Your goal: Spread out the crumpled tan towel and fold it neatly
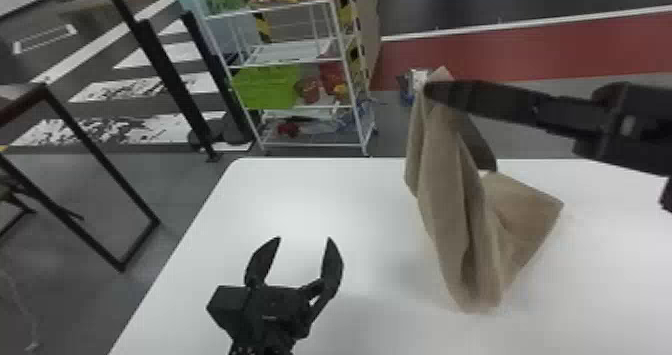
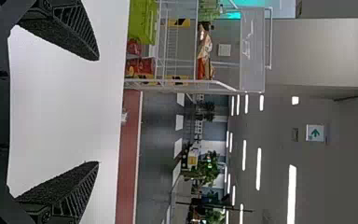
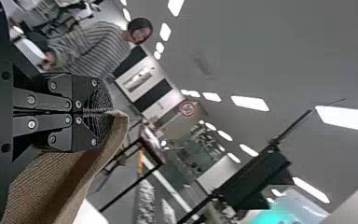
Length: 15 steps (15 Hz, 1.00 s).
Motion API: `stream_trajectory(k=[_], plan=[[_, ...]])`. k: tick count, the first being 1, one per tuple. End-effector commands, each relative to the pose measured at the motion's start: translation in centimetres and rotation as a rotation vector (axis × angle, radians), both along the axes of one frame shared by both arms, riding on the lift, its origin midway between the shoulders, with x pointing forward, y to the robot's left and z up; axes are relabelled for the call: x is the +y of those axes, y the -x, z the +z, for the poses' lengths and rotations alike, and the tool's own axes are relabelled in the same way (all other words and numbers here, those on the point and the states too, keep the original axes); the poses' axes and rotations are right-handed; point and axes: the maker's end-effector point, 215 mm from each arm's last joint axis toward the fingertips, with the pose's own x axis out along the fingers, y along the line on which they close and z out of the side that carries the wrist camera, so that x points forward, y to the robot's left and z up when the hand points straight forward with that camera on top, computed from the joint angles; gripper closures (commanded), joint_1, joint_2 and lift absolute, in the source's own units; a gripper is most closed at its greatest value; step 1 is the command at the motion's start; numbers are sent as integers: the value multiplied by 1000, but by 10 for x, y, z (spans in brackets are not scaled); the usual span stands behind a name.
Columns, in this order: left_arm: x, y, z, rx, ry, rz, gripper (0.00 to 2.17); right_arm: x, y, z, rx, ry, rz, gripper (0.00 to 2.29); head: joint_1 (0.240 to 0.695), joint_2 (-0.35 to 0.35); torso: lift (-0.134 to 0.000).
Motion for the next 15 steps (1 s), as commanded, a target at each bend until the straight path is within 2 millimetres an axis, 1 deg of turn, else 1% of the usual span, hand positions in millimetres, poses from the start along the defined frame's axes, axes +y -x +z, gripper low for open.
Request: stream_trajectory(k=[1,2,3,4,5,6,7,8,9,10,11,12,13,14,15], plan=[[-2,-2,-1,3,2,-4,83,6,18,-30,44,69,39,1288,695,350,-122],[-3,-2,-1,5,2,-4,83,6,16,-26,37,60,29,1288,695,350,-122],[-3,-2,-2,8,3,-5,83,4,9,-6,-7,4,12,1288,695,350,-122],[-2,-2,-6,20,3,-3,87,7,4,13,-51,-46,10,1288,695,350,-122],[-2,-2,-6,20,3,-3,87,16,-12,27,-76,-123,1,1288,695,350,-122],[-2,-2,-5,18,1,-4,87,27,-28,34,-98,-193,-6,1288,695,350,-122],[-3,-2,-4,17,3,-4,87,40,-38,35,-104,-237,4,1288,695,350,-122],[-3,-2,-4,18,3,-4,87,57,-46,29,-97,-255,25,1288,695,350,-122],[-2,-1,-4,20,2,-3,87,80,-51,11,-71,-207,52,1288,680,350,-122],[-1,0,-5,21,1,-2,87,106,-54,-17,-53,-132,72,1278,673,350,-122],[0,1,-3,18,-2,0,87,132,-55,-47,-41,-57,84,1210,673,350,-122],[0,1,-3,18,-2,0,87,157,-51,-76,-31,13,103,1015,676,350,-122],[-1,1,-3,18,-1,-2,87,171,-50,-99,-33,63,105,950,684,350,-122],[-1,1,-2,17,-1,-2,87,181,-49,-117,-50,106,108,947,695,350,-122],[-3,1,-2,15,2,-4,87,184,-49,-118,-71,108,99,694,695,350,-122]])
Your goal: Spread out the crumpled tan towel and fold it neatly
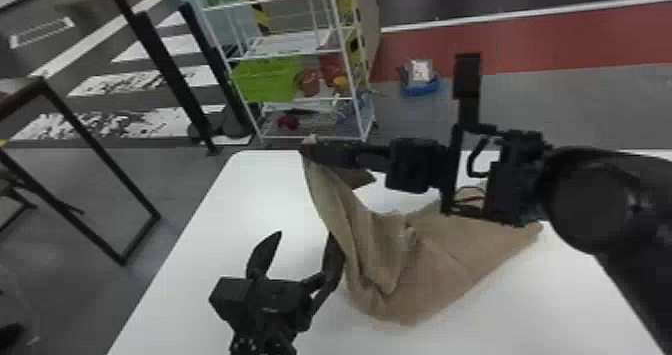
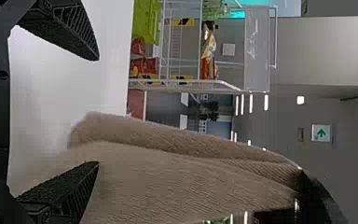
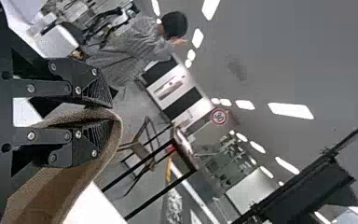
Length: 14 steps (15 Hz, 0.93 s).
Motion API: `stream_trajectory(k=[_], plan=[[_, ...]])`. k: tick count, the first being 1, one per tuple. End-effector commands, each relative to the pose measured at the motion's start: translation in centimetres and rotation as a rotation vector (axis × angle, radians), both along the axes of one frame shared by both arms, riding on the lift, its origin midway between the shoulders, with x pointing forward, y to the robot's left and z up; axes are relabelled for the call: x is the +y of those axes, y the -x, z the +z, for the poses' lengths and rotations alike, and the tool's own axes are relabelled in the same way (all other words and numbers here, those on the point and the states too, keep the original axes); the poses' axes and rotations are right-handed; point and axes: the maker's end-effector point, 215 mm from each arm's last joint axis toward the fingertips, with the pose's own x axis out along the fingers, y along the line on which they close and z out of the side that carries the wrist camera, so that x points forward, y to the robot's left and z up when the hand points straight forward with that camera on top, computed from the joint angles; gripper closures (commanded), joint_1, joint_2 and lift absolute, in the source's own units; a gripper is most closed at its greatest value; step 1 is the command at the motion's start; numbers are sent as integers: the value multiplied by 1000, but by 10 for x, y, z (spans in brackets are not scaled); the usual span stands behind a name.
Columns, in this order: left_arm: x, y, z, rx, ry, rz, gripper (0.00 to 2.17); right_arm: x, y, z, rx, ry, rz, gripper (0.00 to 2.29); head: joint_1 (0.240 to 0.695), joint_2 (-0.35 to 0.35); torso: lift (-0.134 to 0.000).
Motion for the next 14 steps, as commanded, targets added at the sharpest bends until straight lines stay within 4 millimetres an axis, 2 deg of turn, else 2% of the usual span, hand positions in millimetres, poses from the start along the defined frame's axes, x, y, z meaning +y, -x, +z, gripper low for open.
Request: stream_trajectory(k=[1,2,6,8,9,10,11,12,13,14], plan=[[-2,0,2,-3,2,-3,87,9,0,-14,-23,25,-7,103,695,350,-122],[-1,1,2,-2,1,-2,87,5,-3,-14,-15,17,-21,-1,695,350,-122],[-1,-1,0,1,-1,-2,87,-21,-8,-7,73,-29,-24,49,695,350,-122],[-4,-3,0,0,2,-7,87,-13,-3,-15,68,43,8,53,695,350,-122],[-5,-3,-1,4,2,-10,87,-6,-12,-20,34,80,-25,53,695,350,-122],[-6,-4,-1,2,4,-11,87,-7,-35,-21,1,58,-91,56,695,350,-122],[-7,-3,-1,4,5,-12,87,-7,-48,-35,8,92,-90,56,695,350,-122],[-7,-3,0,1,5,-13,87,1,-51,-41,-21,147,-70,56,695,350,-122],[-6,-2,0,2,3,-10,87,-5,-58,-69,-34,261,-99,63,695,350,-122],[-5,-2,0,4,2,-9,87,-26,-63,-116,3,480,-154,66,695,350,-122]])
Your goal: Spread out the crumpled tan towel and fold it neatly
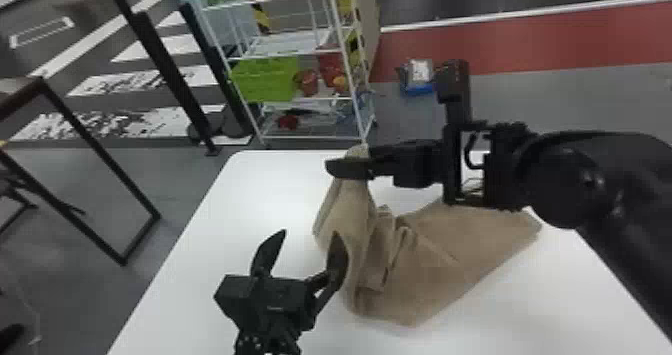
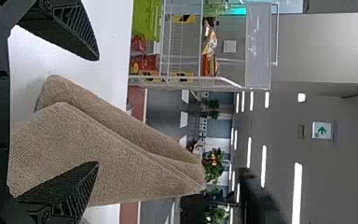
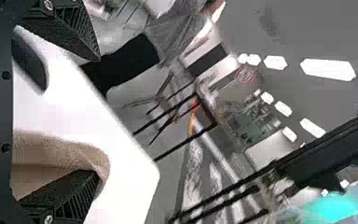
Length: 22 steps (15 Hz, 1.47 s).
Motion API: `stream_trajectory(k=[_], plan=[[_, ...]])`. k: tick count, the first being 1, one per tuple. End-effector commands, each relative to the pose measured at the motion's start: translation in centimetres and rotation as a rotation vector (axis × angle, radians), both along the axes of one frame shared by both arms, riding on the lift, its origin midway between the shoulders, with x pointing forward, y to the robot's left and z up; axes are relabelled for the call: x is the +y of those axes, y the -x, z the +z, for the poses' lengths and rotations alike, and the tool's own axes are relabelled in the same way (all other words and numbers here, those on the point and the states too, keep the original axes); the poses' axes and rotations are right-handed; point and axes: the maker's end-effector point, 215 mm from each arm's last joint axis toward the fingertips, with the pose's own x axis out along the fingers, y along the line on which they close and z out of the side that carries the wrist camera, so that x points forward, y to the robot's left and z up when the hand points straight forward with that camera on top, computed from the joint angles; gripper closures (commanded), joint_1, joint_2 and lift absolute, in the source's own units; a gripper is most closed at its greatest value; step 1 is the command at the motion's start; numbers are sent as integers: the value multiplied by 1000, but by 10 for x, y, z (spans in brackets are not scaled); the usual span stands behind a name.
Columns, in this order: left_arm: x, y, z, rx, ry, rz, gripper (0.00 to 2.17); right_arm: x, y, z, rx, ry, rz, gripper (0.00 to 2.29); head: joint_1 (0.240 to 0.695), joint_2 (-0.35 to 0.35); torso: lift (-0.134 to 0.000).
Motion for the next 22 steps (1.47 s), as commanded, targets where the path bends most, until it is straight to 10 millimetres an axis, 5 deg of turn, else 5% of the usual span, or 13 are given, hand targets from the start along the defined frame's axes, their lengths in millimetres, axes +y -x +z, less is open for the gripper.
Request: stream_trajectory(k=[1,6,8,13,18,22], plan=[[3,2,-1,4,-4,4,87,-38,-6,-68,34,350,-80,39,695,350,-122],[4,2,0,2,-6,4,87,-38,-12,-36,22,260,-96,46,695,350,-122],[4,2,0,2,-4,3,87,-18,-39,27,-95,25,-140,46,695,350,-122],[2,2,2,-3,-5,-1,87,-17,-28,11,-67,-12,-125,76,695,350,-122],[-7,2,4,-4,-44,-32,80,-97,-34,3,68,-73,-259,100,695,350,-122],[-9,1,2,-3,-44,-36,80,-173,-26,-43,202,98,-310,194,695,350,-122]])
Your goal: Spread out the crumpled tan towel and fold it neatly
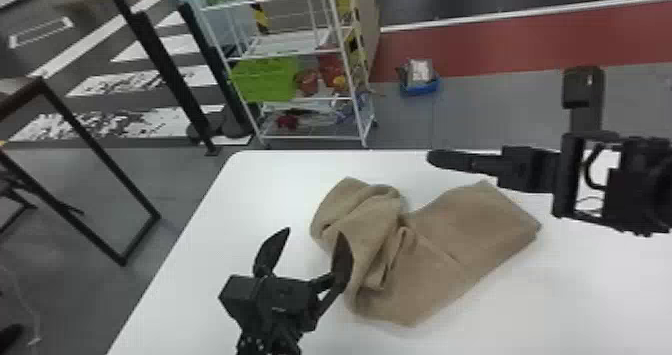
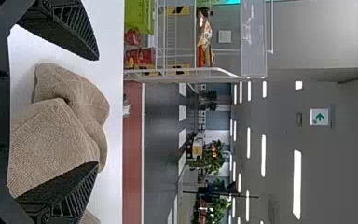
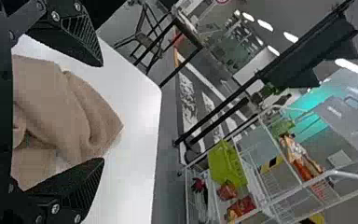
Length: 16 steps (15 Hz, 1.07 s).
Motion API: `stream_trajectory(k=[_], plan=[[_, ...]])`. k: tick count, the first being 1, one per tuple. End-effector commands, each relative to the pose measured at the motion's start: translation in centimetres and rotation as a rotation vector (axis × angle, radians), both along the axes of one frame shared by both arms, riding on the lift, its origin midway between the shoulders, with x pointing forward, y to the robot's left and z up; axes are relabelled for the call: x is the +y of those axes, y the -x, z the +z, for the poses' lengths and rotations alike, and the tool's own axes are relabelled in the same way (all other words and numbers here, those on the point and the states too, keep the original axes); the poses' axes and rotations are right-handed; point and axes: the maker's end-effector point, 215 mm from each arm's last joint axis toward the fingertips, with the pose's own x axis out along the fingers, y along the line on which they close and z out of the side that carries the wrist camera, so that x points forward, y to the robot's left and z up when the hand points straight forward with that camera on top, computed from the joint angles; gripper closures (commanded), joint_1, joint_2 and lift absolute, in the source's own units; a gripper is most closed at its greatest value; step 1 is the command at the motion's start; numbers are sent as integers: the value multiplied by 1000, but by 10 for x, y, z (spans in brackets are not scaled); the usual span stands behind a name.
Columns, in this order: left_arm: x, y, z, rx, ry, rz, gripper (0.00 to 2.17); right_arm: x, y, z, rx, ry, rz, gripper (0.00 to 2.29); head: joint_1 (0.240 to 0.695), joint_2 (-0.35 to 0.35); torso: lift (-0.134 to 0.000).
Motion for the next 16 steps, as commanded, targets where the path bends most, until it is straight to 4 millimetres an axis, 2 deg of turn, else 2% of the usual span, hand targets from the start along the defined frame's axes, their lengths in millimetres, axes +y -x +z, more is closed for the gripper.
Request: stream_trajectory(k=[1,2,4,8,9,12,16], plan=[[-1,0,-2,4,0,-1,80,-37,13,-29,94,149,-24,194,695,333,-122],[-1,0,-2,4,0,-1,80,-52,13,-41,117,217,-51,194,695,317,-122],[-1,1,-2,5,0,-2,80,-67,12,-46,149,263,-69,194,695,291,-122],[-1,2,-5,14,0,-2,80,-84,1,-46,160,301,-105,198,695,255,-122],[0,2,-5,14,-1,-1,80,-82,1,-49,168,308,-100,205,695,250,-122],[-1,2,-3,11,-1,-1,80,-54,16,-58,166,333,-33,215,695,245,-122],[0,2,-4,14,-1,0,80,-8,31,-65,160,348,49,221,695,293,-122]])
